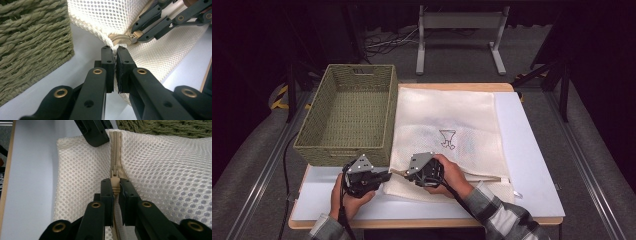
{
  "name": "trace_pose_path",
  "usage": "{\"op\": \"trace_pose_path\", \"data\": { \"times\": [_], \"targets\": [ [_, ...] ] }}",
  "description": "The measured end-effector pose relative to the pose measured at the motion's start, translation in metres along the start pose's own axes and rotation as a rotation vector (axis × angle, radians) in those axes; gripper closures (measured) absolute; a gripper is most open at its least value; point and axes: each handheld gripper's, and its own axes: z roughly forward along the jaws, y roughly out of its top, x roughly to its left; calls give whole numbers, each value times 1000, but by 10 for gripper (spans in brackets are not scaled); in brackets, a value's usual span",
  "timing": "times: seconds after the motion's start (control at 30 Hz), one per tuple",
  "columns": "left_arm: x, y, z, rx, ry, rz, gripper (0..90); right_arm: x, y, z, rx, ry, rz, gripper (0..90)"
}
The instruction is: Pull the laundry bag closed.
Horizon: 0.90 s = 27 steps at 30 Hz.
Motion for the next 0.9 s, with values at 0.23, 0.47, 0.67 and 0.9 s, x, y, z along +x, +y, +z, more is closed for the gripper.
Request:
{"op": "trace_pose_path", "data": {
  "times": [0.23,0.47,0.67,0.9],
  "targets": [
    [3,-1,-3,-22,-10,-12,861,-4,-5,-4,8,3,12,824],
    [2,-1,-4,-27,-5,-8,860,-4,-13,-7,26,-7,16,824],
    [1,-1,-4,-23,-1,9,860,-3,-20,-14,34,-7,12,824],
    [2,-2,-5,-33,5,9,859,-3,-25,-21,37,-16,14,824]
  ]
}}
